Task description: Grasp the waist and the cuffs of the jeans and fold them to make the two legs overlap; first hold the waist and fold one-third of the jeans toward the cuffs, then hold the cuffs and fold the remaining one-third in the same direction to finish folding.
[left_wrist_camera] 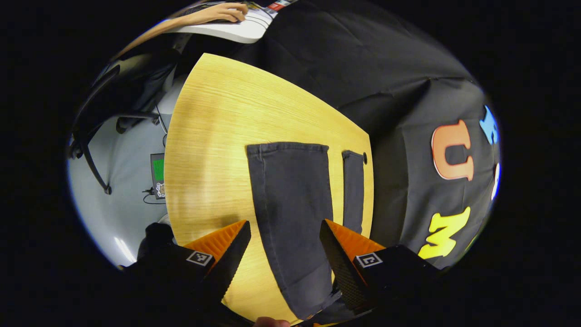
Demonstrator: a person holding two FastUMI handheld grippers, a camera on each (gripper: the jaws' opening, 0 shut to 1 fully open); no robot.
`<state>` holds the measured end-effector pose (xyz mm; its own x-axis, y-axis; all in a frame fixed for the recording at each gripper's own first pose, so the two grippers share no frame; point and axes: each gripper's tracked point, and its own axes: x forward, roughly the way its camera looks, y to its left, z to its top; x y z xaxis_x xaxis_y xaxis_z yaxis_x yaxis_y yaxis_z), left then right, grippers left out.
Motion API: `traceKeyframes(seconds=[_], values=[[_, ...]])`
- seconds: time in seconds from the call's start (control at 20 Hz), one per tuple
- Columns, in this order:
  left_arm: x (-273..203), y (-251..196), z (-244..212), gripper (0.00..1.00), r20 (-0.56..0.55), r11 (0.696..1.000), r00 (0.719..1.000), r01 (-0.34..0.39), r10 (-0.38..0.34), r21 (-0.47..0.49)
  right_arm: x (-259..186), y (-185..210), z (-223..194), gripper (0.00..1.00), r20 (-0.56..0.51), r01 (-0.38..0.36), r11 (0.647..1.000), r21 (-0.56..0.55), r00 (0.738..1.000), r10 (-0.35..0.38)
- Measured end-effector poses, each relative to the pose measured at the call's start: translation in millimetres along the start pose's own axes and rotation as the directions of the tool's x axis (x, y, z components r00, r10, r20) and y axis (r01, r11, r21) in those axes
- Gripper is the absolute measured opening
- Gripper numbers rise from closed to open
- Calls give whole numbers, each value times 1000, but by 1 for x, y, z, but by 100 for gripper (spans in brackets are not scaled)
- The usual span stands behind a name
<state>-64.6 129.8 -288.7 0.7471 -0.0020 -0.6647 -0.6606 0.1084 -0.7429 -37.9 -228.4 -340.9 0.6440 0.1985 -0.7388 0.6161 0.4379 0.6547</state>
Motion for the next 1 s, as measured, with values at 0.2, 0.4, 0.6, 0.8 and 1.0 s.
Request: traceKeyframes(seconds=[0.2,0.4,0.6,0.8,1.0], values=[[19,16,12,99,-2,996,997,-81,81,-22,18,-10,11,98,-4,30,996,87,1000,-30],[30,8,17,98,-9,996,996,-93,93,5,36,-17,19,98,5,59,986,154,998,-61],[46,-9,20,98,-11,996,996,-83,84,38,52,-4,30,92,5,12,973,229,1000,-13],[59,-25,20,98,-26,996,997,-69,71,57,65,10,36,92,-13,7,976,218,1000,-5],[75,-40,18,96,-50,994,996,-65,70,92,80,20,38,98,-15,48,982,181,999,-46]])
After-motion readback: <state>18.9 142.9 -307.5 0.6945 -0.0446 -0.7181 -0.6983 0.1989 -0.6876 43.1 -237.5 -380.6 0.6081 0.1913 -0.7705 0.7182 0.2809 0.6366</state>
